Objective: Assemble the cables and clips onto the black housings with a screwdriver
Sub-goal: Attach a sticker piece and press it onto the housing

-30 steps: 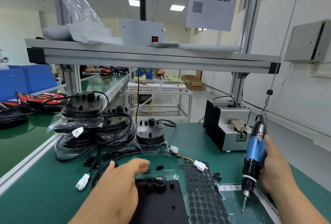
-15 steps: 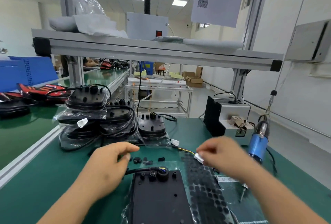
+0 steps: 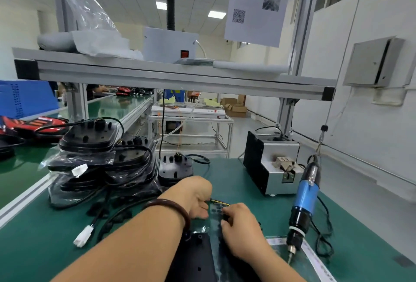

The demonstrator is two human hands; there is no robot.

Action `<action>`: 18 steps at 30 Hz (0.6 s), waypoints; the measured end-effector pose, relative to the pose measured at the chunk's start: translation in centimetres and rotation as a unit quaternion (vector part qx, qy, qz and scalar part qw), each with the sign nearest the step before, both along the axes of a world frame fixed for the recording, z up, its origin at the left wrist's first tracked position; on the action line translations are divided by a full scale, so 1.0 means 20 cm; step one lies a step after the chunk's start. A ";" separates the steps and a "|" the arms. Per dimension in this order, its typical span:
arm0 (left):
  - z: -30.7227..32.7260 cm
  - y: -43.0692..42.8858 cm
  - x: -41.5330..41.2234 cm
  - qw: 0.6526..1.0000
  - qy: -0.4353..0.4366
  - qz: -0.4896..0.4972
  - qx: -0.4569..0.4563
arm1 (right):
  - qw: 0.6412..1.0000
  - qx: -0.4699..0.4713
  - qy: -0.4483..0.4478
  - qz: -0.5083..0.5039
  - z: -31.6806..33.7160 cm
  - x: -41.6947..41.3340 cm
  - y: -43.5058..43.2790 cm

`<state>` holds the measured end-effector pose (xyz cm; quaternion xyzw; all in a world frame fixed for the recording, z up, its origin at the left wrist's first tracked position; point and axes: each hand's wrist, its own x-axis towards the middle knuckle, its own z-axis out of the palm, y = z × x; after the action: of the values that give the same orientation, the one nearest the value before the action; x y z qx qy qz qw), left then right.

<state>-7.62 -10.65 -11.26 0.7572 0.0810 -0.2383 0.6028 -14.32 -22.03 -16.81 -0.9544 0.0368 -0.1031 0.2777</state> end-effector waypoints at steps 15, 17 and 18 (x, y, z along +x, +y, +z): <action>-0.02 0.01 -0.05 0.997 -0.042 -0.067 0.025 | 0.989 0.002 -0.149 -0.011 0.00 0.05 0.02; 0.00 0.01 -0.07 0.994 -0.081 -0.063 0.046 | 0.990 -0.018 -0.142 -0.007 0.00 0.05 0.02; 0.01 0.02 -0.08 0.992 -0.096 -0.061 0.049 | 0.990 -0.029 -0.138 -0.006 0.01 0.05 0.02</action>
<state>-9.23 -10.30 -11.11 0.8086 -0.0119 -0.1966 0.5545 -13.39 -21.53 -16.69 -0.9384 0.0006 -0.2368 0.2517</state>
